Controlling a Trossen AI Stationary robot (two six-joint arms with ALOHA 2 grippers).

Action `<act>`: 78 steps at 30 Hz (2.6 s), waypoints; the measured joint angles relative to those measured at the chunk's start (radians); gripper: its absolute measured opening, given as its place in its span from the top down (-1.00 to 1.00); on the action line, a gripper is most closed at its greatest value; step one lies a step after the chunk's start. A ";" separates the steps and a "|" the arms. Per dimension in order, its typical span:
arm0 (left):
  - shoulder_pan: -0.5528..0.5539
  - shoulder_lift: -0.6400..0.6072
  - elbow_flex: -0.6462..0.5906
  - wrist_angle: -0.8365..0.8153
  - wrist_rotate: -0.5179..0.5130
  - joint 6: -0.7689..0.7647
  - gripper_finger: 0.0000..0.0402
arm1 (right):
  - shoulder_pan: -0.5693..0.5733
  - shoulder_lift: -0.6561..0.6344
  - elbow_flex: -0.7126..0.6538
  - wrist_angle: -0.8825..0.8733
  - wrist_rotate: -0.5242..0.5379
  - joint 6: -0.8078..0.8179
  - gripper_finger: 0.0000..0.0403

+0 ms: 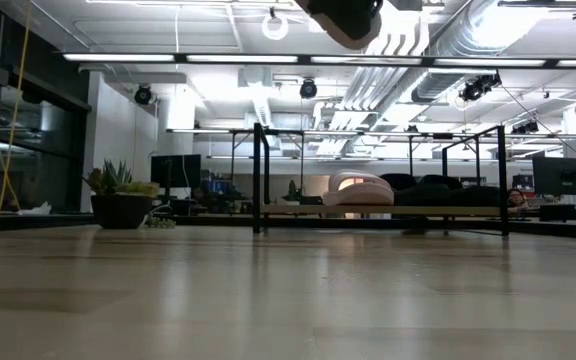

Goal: Pick and place slides into the shelf
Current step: Put the pink slide on the shelf

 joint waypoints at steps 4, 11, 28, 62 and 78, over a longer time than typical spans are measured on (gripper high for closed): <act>0.000 0.000 0.000 0.002 0.002 0.011 1.00 | 0.009 0.000 0.000 -0.001 -0.003 0.024 0.64; -0.001 0.000 0.000 0.002 -0.034 0.059 0.98 | 0.021 -0.001 0.000 0.008 -0.010 0.029 0.96; -0.081 -0.018 0.000 -0.006 -0.304 0.209 0.98 | 0.076 -0.014 0.001 0.260 -0.018 -0.171 1.00; -0.122 -0.025 -0.002 -0.030 -0.252 0.411 0.63 | 0.107 -0.045 0.001 0.268 -0.019 -0.159 1.00; -0.223 -0.035 -0.002 -0.083 -0.359 0.574 -0.08 | 0.187 -0.122 0.002 0.268 -0.010 -0.140 1.00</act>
